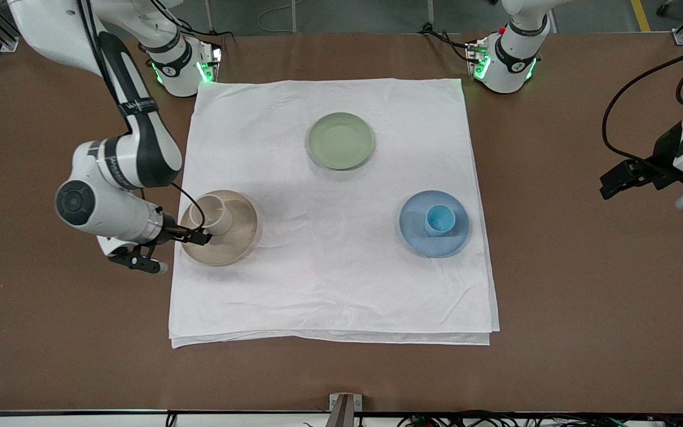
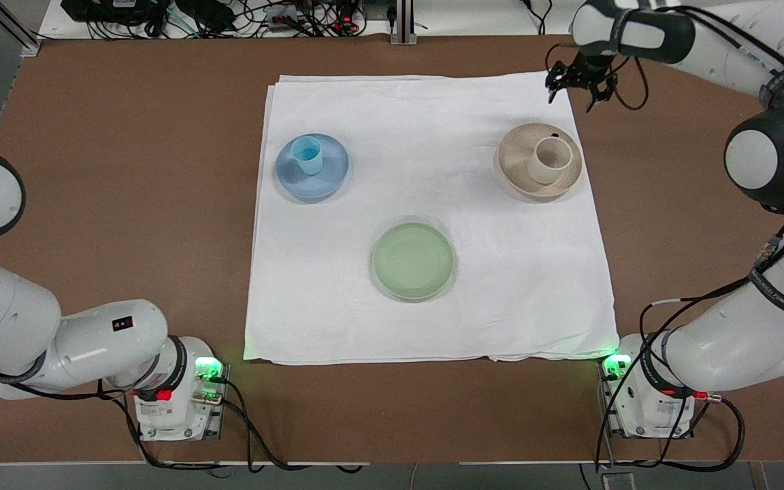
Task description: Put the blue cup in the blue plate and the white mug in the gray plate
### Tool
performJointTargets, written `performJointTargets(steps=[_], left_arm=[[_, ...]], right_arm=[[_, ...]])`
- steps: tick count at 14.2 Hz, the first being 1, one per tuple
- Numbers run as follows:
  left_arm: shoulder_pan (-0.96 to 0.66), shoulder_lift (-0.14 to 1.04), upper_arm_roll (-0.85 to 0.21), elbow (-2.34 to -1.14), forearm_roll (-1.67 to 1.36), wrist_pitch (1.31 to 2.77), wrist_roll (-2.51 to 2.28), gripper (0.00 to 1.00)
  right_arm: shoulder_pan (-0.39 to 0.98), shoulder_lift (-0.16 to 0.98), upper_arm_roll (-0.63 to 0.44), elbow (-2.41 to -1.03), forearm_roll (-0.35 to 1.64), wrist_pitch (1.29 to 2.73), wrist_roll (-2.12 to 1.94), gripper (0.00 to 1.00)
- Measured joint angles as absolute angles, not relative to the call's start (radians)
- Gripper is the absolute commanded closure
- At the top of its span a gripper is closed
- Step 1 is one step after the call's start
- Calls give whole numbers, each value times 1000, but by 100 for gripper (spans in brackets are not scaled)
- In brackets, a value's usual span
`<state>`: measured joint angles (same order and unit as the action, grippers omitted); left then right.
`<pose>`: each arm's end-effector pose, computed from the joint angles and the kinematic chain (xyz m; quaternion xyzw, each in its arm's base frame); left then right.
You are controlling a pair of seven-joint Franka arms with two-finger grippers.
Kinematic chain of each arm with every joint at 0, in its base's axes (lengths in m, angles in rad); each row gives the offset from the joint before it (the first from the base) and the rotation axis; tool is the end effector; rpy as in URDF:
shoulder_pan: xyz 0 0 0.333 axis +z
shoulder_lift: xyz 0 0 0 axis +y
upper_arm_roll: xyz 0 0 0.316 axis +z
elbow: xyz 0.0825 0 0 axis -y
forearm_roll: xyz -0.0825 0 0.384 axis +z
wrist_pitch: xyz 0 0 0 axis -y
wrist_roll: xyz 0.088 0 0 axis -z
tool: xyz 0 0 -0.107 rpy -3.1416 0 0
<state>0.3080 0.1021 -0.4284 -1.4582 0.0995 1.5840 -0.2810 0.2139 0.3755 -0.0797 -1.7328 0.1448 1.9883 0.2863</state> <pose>0.5838 -0.0464 0.6258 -0.9961 -0.0817 -0.0217 0.0247 0.6320 0.0986 0.3552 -0.9913 0.1069 0.0680 0.0362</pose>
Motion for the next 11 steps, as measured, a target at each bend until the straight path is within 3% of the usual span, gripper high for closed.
performJointTargets(steps=[3, 8, 11], left_arm=[[275, 66, -405, -1442, 99, 1530, -277, 0], [-19, 39, -72, -1474, 47, 1498, -209, 0], [-23, 20, -27, -1505, 8, 1497, -180, 0]], right_arm=[[97, 358, -86, -1598, 70, 1824, 84, 0], [-11, 357, -88, -1456, 50, 1624, -19, 0], [-11, 357, -85, -1373, 31, 1580, -18, 0]])
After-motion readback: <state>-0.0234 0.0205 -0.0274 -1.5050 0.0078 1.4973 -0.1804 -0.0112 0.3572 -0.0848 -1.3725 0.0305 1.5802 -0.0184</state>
